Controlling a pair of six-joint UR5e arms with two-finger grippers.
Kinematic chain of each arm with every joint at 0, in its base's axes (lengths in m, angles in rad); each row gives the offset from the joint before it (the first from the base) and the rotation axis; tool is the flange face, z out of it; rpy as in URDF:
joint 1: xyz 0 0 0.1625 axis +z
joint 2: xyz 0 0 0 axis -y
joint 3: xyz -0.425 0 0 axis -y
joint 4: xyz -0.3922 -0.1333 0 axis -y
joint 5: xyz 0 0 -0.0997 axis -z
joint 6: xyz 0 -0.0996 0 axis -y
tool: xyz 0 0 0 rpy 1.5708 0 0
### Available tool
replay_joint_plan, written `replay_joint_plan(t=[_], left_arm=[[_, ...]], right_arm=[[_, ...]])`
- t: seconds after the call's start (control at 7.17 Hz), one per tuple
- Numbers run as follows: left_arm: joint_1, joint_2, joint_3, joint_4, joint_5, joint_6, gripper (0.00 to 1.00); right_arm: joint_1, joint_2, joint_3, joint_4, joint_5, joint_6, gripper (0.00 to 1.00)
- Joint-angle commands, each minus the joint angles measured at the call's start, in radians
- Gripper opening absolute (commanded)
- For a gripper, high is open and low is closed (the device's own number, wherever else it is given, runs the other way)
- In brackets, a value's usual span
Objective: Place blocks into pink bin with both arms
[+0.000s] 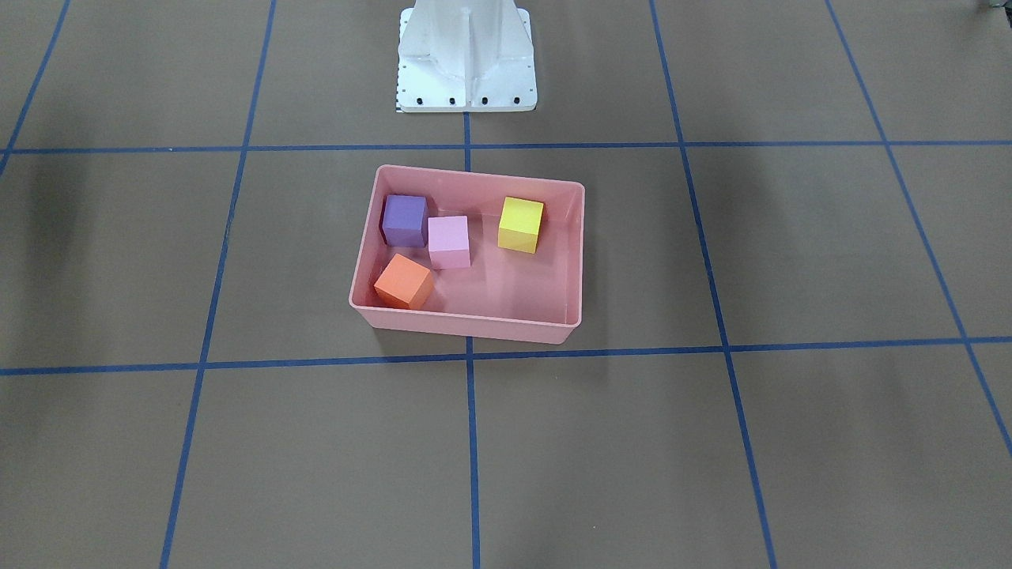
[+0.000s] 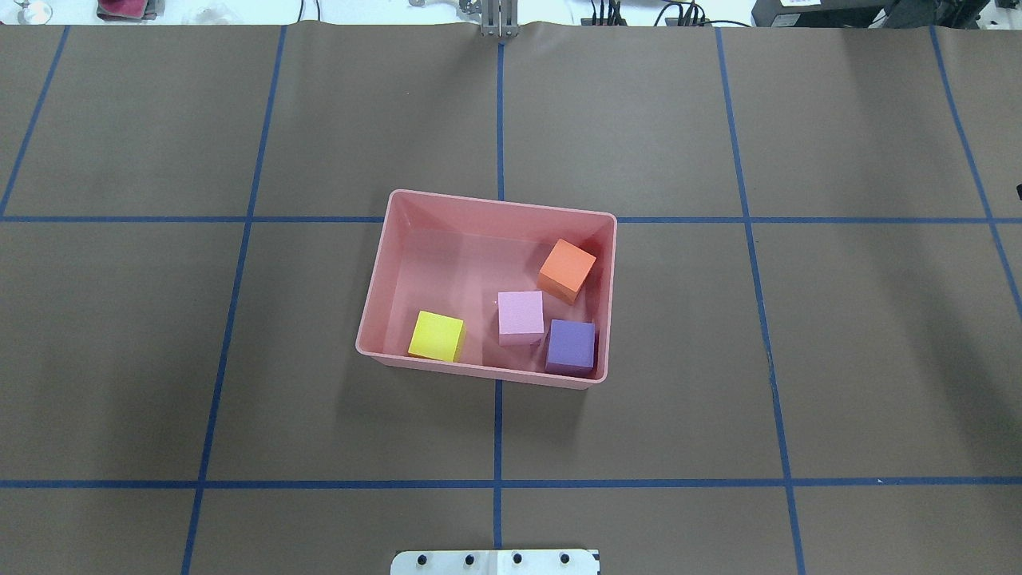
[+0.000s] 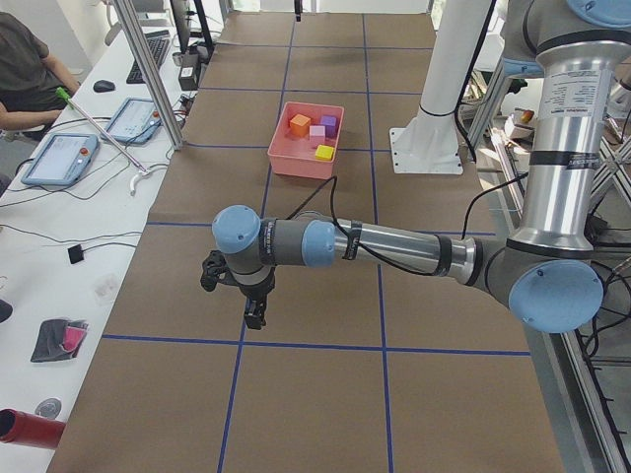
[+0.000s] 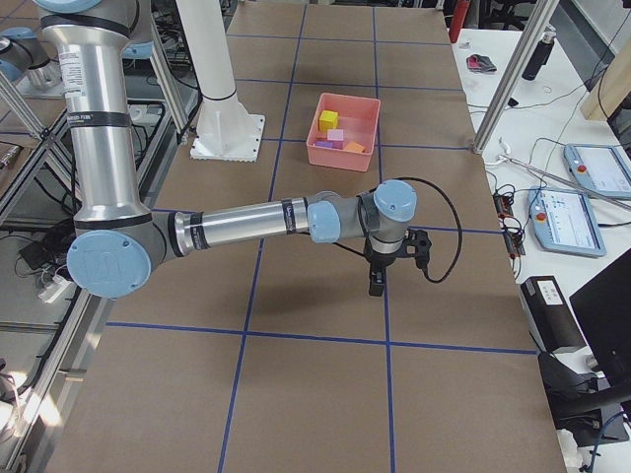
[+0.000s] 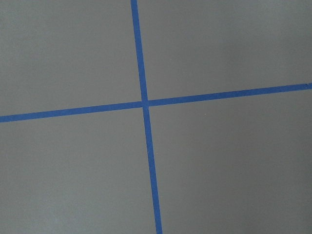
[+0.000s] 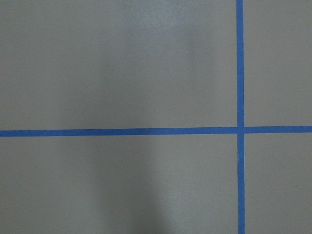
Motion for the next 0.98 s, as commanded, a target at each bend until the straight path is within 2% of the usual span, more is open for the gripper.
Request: replay_joint_plan(t=[0.0,0.7,0.84], left_arm=[[-0.005,0.0,-0.001,0.0,0.0,-0.001,1.0],[-0.034,0.003,-0.014,0.0,0.004,0.003,1.0],[-0.037,0.017,-0.051,0.0,0.004,0.002,1.0]], right_arm=[[0.002,-0.007,-0.001,0.002,0.004,0.001,1.0],[0.002,-0.012,-0.003,0.004,-0.001,0.001,1.0],[0.002,-0.012,-0.003,0.004,-0.001,0.001,1.0]])
